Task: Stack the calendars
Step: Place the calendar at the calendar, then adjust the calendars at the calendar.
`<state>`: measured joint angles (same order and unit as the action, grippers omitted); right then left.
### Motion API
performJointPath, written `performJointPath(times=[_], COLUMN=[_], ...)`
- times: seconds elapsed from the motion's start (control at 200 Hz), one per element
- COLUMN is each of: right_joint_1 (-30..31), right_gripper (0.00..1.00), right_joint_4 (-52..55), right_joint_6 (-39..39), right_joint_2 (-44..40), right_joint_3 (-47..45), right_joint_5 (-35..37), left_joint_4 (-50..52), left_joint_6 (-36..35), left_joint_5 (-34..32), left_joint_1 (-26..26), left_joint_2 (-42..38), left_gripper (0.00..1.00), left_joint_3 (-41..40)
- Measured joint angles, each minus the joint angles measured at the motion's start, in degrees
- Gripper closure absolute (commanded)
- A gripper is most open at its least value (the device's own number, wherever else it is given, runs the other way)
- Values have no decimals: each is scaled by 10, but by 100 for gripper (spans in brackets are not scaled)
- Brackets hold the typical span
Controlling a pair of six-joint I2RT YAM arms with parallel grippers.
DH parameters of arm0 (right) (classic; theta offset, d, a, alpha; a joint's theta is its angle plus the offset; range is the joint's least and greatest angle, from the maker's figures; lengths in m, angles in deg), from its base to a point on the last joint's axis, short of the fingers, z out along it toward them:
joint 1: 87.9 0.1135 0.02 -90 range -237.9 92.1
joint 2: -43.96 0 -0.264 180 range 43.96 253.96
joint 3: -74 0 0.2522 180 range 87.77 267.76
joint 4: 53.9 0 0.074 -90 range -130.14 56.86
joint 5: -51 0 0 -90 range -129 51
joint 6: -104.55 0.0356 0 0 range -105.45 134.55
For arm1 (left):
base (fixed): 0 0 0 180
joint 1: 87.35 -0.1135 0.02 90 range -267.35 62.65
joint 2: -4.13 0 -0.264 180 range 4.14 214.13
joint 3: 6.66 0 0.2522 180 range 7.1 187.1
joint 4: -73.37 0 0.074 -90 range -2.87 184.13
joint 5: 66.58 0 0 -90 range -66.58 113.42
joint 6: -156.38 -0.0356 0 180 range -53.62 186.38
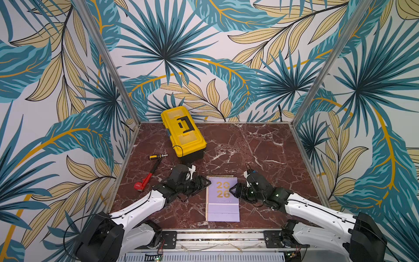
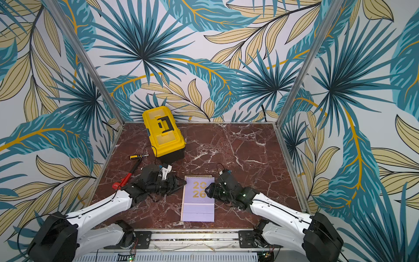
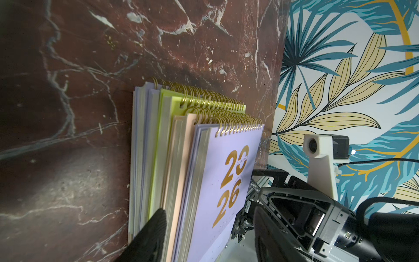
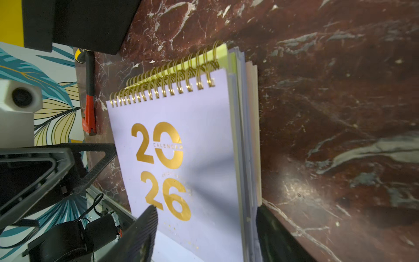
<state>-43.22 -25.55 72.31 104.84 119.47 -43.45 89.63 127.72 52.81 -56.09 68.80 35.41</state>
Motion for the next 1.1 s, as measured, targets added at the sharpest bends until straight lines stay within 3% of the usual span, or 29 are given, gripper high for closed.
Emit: performJointPath(times=[1.102], right_joint_1=[7], right_gripper=[30], right_joint_4=[-56], right_joint_6=[4], right_joint_2=[32], right_joint_3=[1], right_joint_5=[-20], left_joint_4=[-45], left_joint_6=[12], left_joint_5=[1], left_joint_1=[7], left_joint_2=[36], left_gripper=[36], left_joint_3=[-8])
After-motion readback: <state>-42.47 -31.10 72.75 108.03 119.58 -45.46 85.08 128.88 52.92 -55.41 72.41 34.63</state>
